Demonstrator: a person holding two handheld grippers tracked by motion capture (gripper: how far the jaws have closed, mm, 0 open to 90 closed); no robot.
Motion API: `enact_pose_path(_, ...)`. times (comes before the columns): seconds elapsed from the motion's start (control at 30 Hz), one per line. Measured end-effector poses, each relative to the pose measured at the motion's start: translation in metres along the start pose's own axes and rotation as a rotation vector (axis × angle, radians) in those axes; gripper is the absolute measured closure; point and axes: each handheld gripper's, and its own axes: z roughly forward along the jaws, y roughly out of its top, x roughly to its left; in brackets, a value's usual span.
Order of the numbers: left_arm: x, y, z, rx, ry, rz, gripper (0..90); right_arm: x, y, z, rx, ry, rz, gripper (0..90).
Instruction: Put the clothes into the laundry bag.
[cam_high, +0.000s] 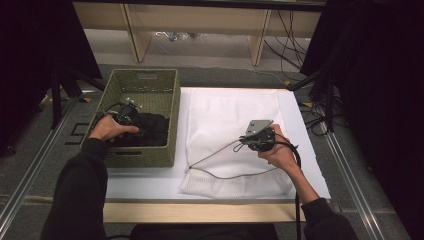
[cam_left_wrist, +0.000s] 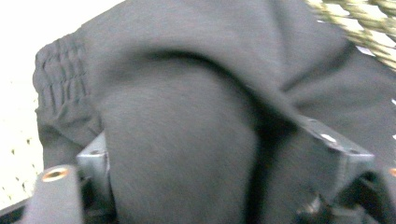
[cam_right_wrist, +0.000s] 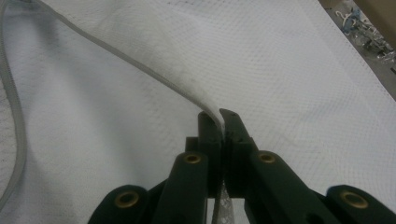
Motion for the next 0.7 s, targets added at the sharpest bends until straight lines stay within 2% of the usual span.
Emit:
enact_pose_path(0.03,0.0,0.0,-0.002,-0.015,-0.007,0.027,21.4,0.0,0.0,0.001,-0.001,-0.003,-0.019,88.4)
enact_pose_path(0.07,-0.002,-0.001,-0.004,-0.026,-0.01,0.041,18.5,0.0,0.0,0.0,0.013,0.005,-0.008,88.4)
enact_pose_path(0.13,-0.004,-0.001,-0.001,-0.015,-0.013,0.058,16.3,0.0,0.0,0.002,0.005,0.001,-0.023,88.4)
enact_pose_path(0.23,-0.012,0.0,0.012,0.06,0.024,0.077,14.3,0.0,0.001,0.003,0.014,-0.001,-0.04,88.4)
enact_pose_path(0.27,-0.013,0.0,0.016,0.077,0.028,0.084,12.2,0.002,0.0,0.002,0.019,-0.011,-0.014,88.4)
enact_pose_path(0.3,-0.013,-0.001,0.021,0.088,0.027,0.087,8.0,0.003,0.0,0.002,0.01,-0.003,-0.01,88.4)
enact_pose_path(0.33,-0.011,-0.002,0.025,0.127,0.038,0.106,3.1,0.002,0.001,0.003,0.005,-0.002,-0.028,88.4)
enact_pose_path(0.37,-0.009,-0.003,0.029,0.147,0.039,0.098,0.0,0.002,0.0,0.003,0.006,-0.002,-0.028,88.4)
enact_pose_path(0.47,-0.006,-0.004,0.037,0.164,0.036,0.087,0.0,0.003,0.0,0.003,0.008,0.001,-0.03,88.4)
enact_pose_path(0.53,-0.006,-0.005,0.038,0.165,0.036,0.089,0.0,0.004,0.0,0.003,0.014,0.0,-0.011,88.4)
enact_pose_path(0.57,-0.006,-0.005,0.038,0.167,0.039,0.092,0.0,0.003,0.0,0.004,0.011,0.002,-0.03,88.4)
enact_pose_path(0.67,-0.007,-0.005,0.039,0.18,0.056,0.075,1.4,0.003,0.0,0.004,0.011,0.001,-0.03,88.3)
enact_pose_path(0.7,-0.008,-0.004,0.04,0.192,0.074,0.034,5.2,0.004,0.0,0.003,0.014,0.0,-0.006,88.4)
